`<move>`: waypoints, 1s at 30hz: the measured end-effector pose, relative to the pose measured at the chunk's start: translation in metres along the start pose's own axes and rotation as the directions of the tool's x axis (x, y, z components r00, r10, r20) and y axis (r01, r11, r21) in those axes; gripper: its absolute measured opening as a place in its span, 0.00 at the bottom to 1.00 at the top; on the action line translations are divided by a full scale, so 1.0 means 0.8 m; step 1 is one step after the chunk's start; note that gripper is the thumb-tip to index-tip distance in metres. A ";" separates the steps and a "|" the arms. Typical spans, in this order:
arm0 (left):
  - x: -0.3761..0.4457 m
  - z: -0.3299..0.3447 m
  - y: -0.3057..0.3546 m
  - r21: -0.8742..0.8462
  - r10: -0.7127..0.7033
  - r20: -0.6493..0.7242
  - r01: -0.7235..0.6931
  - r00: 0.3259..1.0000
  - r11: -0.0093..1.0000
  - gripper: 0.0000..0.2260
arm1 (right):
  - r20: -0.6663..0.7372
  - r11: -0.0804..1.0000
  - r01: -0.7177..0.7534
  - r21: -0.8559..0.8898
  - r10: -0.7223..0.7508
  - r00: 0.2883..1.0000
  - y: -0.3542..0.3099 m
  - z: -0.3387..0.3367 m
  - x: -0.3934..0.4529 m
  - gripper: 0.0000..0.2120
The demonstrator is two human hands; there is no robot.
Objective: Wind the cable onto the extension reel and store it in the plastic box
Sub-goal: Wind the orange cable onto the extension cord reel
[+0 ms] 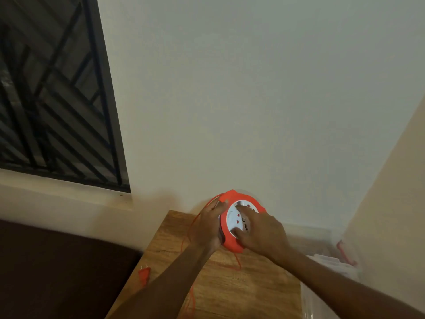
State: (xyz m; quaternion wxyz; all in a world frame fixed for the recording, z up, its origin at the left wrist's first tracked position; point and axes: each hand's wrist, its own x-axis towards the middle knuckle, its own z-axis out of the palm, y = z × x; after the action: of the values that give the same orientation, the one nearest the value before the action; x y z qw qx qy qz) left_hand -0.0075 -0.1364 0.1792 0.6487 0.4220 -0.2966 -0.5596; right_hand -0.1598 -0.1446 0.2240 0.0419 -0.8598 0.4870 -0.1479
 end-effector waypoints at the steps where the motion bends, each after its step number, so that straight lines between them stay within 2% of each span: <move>1: -0.001 0.004 -0.001 0.011 0.052 -0.014 -0.052 0.999 0.999 0.17 | -0.033 0.970 -0.138 0.199 0.147 0.989 -0.007 0.007 -0.004 0.33; 2: -0.002 0.009 -0.003 0.031 0.103 -0.039 -0.102 0.994 0.994 0.23 | -0.001 0.868 -0.284 0.406 0.311 0.950 -0.013 0.018 -0.004 0.33; 3: -0.001 0.012 -0.008 0.067 0.140 -0.054 -0.136 0.989 0.988 0.28 | 0.075 0.691 -0.412 0.594 0.463 0.883 -0.021 0.025 -0.004 0.30; 4: 0.000 0.014 -0.014 0.115 0.159 -0.062 -0.151 0.985 0.982 0.28 | 0.195 0.462 -0.517 0.720 0.581 0.790 -0.027 0.030 -0.003 0.26; 6: -0.001 0.015 -0.022 0.181 0.191 -0.074 -0.175 0.979 0.968 0.19 | 0.441 -0.010 -0.570 0.822 0.645 0.624 -0.037 0.032 -0.005 0.17; 7: -0.002 0.015 -0.023 0.180 0.194 -0.074 -0.178 0.978 0.967 0.15 | 0.519 -0.182 -0.536 0.824 0.623 0.586 -0.040 0.031 -0.007 0.13; 8: -0.001 0.015 -0.024 0.178 0.194 -0.068 -0.179 0.979 0.968 0.12 | 0.560 -0.288 -0.499 0.817 0.602 0.570 -0.043 0.029 -0.009 0.10; 10: 0.000 0.019 -0.021 0.201 0.205 -0.048 -0.192 0.978 0.961 0.08 | 0.578 -0.364 -0.452 0.814 0.581 0.573 -0.044 0.028 -0.010 0.09; 13: 0.002 0.025 -0.013 0.224 0.179 -0.049 -0.164 0.983 0.961 0.08 | 0.550 -0.301 -0.466 0.832 0.558 0.622 -0.045 0.023 -0.009 0.14; 15: 0.004 0.023 -0.008 0.185 0.140 -0.052 -0.128 0.989 0.974 0.09 | 0.498 -0.135 -0.513 0.848 0.533 0.684 -0.046 0.017 -0.010 0.19; 16: 0.006 0.019 -0.007 0.160 0.118 -0.058 -0.107 0.991 0.981 0.10 | 0.433 0.010 -0.519 0.855 0.537 0.724 -0.045 0.014 -0.012 0.22; 18: 0.008 0.014 -0.003 0.112 0.071 -0.051 -0.065 0.996 0.992 0.09 | 0.201 0.420 -0.447 0.790 0.511 0.836 -0.036 0.005 -0.015 0.23; 19: 0.010 0.012 -0.002 0.101 0.052 -0.048 -0.047 0.997 0.994 0.10 | 0.065 0.652 -0.347 0.675 0.415 0.907 -0.026 0.001 -0.015 0.21; 20: 0.011 0.009 -0.001 0.099 0.039 -0.045 -0.034 0.998 0.994 0.10 | -0.019 0.845 -0.210 0.492 0.251 0.968 -0.017 -0.006 -0.014 0.18; 21: 0.013 0.005 0.000 0.102 0.024 -0.045 -0.019 0.999 0.995 0.10 | -0.019 0.960 -0.051 0.275 0.058 0.998 -0.007 -0.012 -0.011 0.17; 22: 0.015 0.002 0.000 0.103 -0.001 -0.046 0.006 0.999 0.995 0.11 | 0.056 0.991 0.113 0.076 -0.118 0.991 0.001 -0.020 -0.008 0.18; 24: 0.018 -0.002 -0.001 0.099 -0.042 -0.051 0.046 0.998 0.994 0.13 | 0.254 0.896 0.391 -0.212 -0.335 0.907 0.016 -0.032 0.005 0.24; 27: 0.021 -0.008 -0.001 0.096 -0.051 -0.044 0.055 0.998 0.994 0.19 | 0.413 0.676 0.612 -0.411 -0.460 0.786 0.023 -0.050 0.025 0.30; 30: 0.020 -0.011 -0.002 0.096 -0.085 -0.021 0.087 0.996 0.992 0.16 | 0.544 0.475 0.734 -0.485 -0.493 0.679 0.024 -0.055 0.038 0.35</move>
State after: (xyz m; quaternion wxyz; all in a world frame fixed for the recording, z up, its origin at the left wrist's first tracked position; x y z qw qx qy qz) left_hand 0.0021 -0.1500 0.1724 0.6054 0.4702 -0.2994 -0.5682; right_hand -0.1740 -0.1774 0.2679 -0.2470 -0.9414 0.1434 0.1794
